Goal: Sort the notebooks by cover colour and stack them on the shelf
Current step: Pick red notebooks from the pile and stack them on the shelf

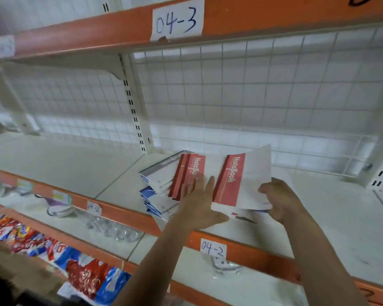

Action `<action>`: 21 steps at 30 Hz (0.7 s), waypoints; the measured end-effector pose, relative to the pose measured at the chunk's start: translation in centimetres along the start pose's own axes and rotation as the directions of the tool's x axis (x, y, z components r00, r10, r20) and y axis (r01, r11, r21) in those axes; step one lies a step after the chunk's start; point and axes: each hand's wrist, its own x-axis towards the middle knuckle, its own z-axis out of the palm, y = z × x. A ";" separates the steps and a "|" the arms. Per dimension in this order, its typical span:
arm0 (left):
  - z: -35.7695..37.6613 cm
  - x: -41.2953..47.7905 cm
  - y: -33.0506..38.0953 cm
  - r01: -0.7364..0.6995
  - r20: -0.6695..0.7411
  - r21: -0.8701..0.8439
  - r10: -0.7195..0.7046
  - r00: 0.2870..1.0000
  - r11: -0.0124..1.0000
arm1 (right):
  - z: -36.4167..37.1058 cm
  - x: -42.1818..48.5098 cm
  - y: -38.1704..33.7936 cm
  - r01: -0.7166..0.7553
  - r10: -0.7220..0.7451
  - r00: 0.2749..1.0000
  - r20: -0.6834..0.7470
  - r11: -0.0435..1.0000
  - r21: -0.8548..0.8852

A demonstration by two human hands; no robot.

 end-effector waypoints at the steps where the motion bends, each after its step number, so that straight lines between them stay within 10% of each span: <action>1: 0.2 0.0 -0.2 0.007 0.012 0.056 -0.008 1.000 0.998 | -0.9 0.1 0.0 0.008 -0.009 1.000 -0.013 1.000 -0.009; 8: -1.0 0.2 0.7 -0.123 -0.069 0.139 0.134 0.989 0.983 | -5.3 0.4 0.5 -0.001 0.006 0.994 -0.105 0.999 0.042; 16: 0.0 1.8 2.8 -0.097 -0.543 -0.193 -0.024 0.840 0.976 | -6.7 -1.1 0.8 -0.012 0.020 0.997 -0.078 0.995 0.101; 21: 0.8 0.6 6.4 -0.392 -0.271 -0.106 0.353 0.896 0.914 | -4.0 -1.7 0.9 -0.016 0.014 1.000 0.007 0.969 0.247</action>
